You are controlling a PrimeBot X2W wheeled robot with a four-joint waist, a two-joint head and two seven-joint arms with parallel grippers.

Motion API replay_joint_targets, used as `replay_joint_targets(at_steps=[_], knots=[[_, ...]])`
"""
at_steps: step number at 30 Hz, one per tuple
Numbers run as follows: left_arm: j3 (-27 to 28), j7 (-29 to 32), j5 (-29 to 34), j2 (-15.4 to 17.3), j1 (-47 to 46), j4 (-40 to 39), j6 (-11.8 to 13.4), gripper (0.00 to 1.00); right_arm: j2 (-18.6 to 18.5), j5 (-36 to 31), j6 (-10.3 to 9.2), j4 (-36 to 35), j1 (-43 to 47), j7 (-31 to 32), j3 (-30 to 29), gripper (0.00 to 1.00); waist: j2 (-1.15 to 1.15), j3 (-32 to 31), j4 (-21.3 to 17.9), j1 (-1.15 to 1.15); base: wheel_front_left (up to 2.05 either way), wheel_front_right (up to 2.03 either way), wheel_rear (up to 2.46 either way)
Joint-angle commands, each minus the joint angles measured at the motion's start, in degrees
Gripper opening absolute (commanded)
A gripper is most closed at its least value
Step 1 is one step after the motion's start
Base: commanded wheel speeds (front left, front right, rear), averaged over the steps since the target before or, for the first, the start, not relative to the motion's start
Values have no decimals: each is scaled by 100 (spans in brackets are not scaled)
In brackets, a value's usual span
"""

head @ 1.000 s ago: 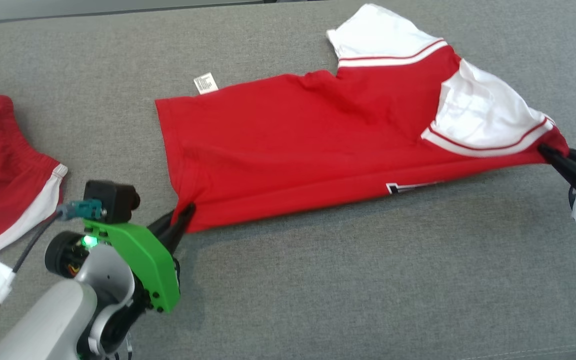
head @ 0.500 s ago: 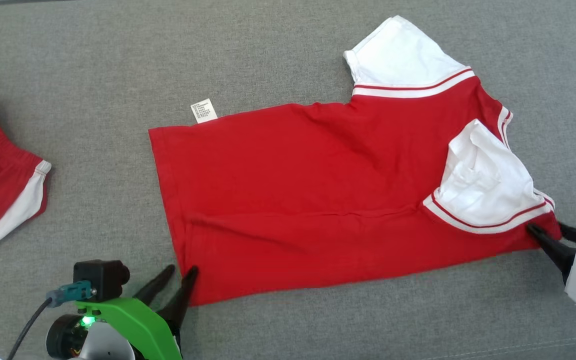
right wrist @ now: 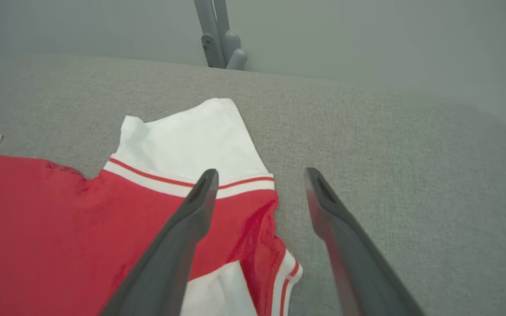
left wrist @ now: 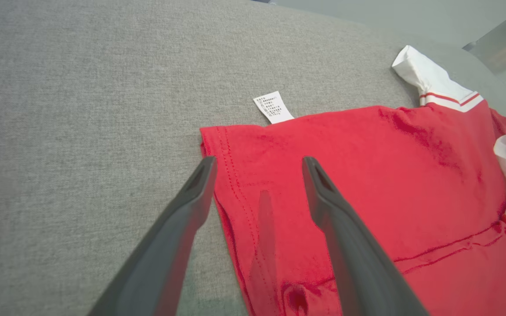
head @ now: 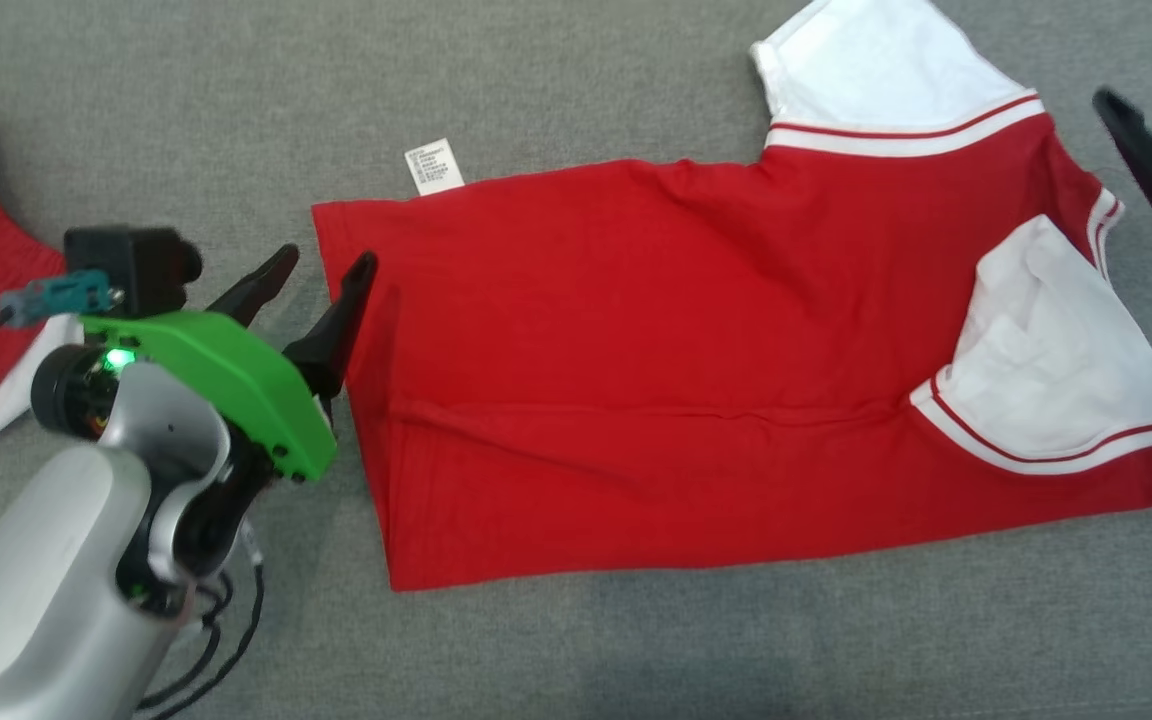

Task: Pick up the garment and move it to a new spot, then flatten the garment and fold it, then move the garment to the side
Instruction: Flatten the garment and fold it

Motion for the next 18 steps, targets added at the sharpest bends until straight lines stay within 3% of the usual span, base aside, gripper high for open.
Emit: replay_joint_targets(at_steps=[1, 10, 18], knots=[[-105, 116, 68, -134, -343, 295, -98, 100, 127, -194, -1, 256, -398, -132, 87, 100, 29, 418, 341, 0, 0, 0, 0], [-415, 161, 63, -901, -1483, 1739, -625, 100, 759, -894, -2, 2195, -2010, -776, 905, 100, 29, 916, 642, 0, 0, 0, 0], [-558, 111, 44, -1104, -1617, 2306, -866, 100, 890, -1251, -3, 3419, -2638, -1383, 1292, 100, 29, 997, 790, 0, 0, 0, 0]])
